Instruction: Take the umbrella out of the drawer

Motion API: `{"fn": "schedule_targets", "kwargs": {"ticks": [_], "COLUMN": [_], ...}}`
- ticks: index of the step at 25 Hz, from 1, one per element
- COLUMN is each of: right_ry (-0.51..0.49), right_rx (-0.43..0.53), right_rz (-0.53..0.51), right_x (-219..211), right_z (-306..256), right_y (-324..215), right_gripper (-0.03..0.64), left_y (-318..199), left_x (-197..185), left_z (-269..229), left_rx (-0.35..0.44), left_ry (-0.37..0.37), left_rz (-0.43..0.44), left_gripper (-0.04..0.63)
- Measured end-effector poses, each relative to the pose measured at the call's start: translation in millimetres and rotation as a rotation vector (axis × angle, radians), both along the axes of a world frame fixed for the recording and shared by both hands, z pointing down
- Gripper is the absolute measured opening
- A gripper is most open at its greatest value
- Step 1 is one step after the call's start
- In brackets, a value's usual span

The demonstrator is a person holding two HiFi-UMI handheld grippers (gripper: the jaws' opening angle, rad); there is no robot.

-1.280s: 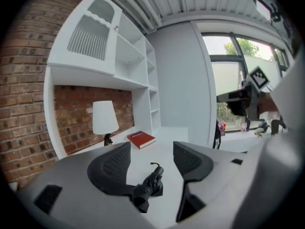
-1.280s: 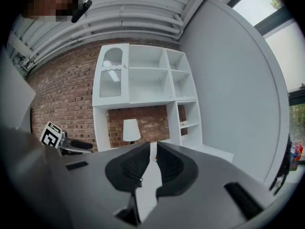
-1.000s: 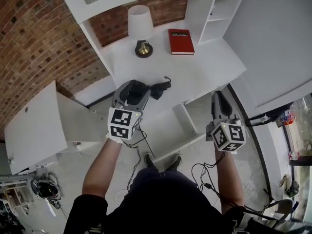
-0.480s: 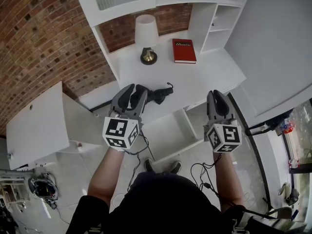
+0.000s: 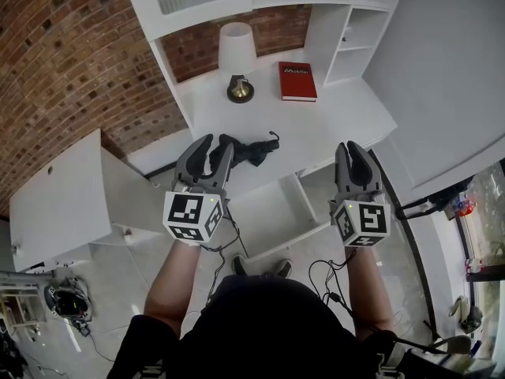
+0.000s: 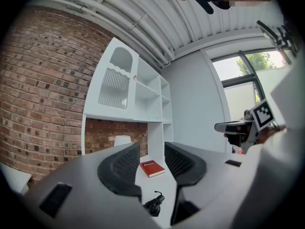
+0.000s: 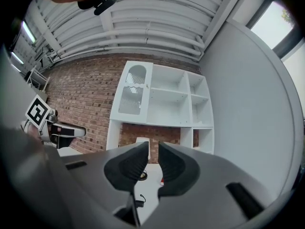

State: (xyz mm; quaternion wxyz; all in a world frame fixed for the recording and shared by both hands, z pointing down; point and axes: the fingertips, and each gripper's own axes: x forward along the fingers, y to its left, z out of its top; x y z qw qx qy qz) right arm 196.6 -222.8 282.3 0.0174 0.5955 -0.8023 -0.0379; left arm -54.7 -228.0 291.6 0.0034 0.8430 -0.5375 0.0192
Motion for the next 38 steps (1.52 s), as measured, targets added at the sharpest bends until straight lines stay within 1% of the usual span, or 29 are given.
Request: {"fn": "schedule_targets", "kwargs": {"ticks": [3,13,17,20,30,38], "right_ry": [-0.004,-0.011,0.004,0.001,-0.006,-0.002], "right_rx": [-0.002,-0.009,-0.009,-0.004,-0.007,-0.014], "right_rz": [0.0,0.0,0.005,0.0,-0.019,-0.034], "right_x": [1.6,2.9,0.5,-1.1,-2.6,-4.7], "right_z": [1.9,5.3,3.9,2.0,0.9,2.9], "right_y": [-0.9,-5.3,-5.1,-5.1,-6.4,-6.0], "right_gripper": [0.061,0.061,0.038,0.032,0.035,0.034], "left_y": [-0.3,-2.4,-2.9,-3.6,-5.4,-5.6], "left_x": [2.6,7.1,5.3,4.1,5.7,5.2], "left_z": [4.5,7.6,8.4,9.6,7.3,5.4], "left_rx": [-0.003,-0.011,-0.013,-0.016,-0.012,-0.02], "left_ry": [-0.022,-0.036,-0.038,-0.044,-0.048,-0.024], "left_rz": [0.001,0.017,0.015,0.011,0.012,0.005], "left_gripper": [0.16,0.16,0.16,0.16,0.16,0.16]}}
